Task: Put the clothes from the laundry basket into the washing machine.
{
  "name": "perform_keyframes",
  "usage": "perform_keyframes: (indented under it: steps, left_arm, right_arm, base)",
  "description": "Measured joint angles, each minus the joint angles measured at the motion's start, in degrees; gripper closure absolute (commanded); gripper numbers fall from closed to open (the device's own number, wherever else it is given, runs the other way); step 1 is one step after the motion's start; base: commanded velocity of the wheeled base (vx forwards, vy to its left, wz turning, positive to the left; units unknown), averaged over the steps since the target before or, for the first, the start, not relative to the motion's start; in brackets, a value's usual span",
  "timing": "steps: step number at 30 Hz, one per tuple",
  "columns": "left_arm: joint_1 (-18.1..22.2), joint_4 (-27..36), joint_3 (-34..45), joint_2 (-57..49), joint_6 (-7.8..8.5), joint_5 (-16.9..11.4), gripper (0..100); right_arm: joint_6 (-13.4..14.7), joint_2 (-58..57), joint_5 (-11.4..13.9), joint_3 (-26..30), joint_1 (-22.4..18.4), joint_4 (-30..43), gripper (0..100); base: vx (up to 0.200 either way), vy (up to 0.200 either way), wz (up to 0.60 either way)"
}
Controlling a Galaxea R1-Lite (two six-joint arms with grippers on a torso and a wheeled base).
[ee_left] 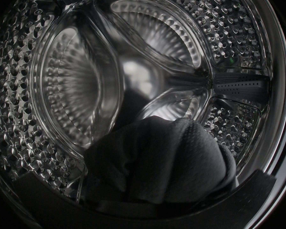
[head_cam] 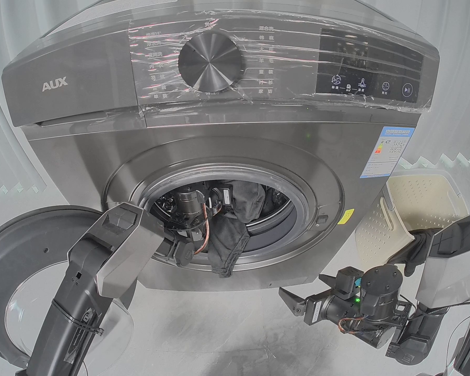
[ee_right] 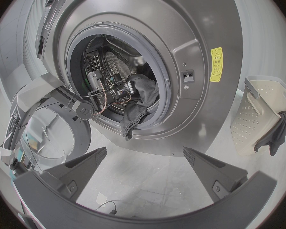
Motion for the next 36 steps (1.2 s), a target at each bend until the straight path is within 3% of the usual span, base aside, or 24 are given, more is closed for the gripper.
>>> perform_keyframes:
  steps: [7, 13, 18, 24, 25, 36]
  left_arm:
    - [-0.6, -0.4, 5.2, -0.9, -0.18, -2.1, 0]
    - [-2.1, -0.4, 16.3, -4.2, 0.02, -7.9, 0]
    - [-3.1, -0.6, 24.5, -6.8, 1.66, -11.9, 0]
    - [-3.4, -0.6, 26.5, -7.1, 2.07, -12.2, 0]
    - [-3.4, -0.6, 26.5, -7.0, 2.10, -12.1, 100]
    - [-3.2, -1.2, 25.7, -6.4, 2.97, -11.8, 100]
  right_arm:
    - [0.0, 0.1, 0.0, 0.0, 0.0, 0.0, 0]
    - [0.0, 0.1, 0.0, 0.0, -0.1, 0.0, 0]
    - [0.0, 0.1, 0.0, 0.1, 0.0, 0.0, 0]
    - [0.0, 0.1, 0.0, 0.1, 0.0, 0.0, 0]
    - [0.0, 0.1, 0.0, 0.1, 0.0, 0.0, 0]
    - [0.0, 0.1, 0.0, 0.0, 0.0, 0.0, 0]
  base:
    - [0.000, 0.000, 0.00]
    - [0.000, 0.000, 0.00]
    - [0.000, 0.000, 0.00]
    - [0.000, 0.000, 0.00]
    - [0.000, 0.000, 0.00]
    - [0.000, 0.000, 0.00]
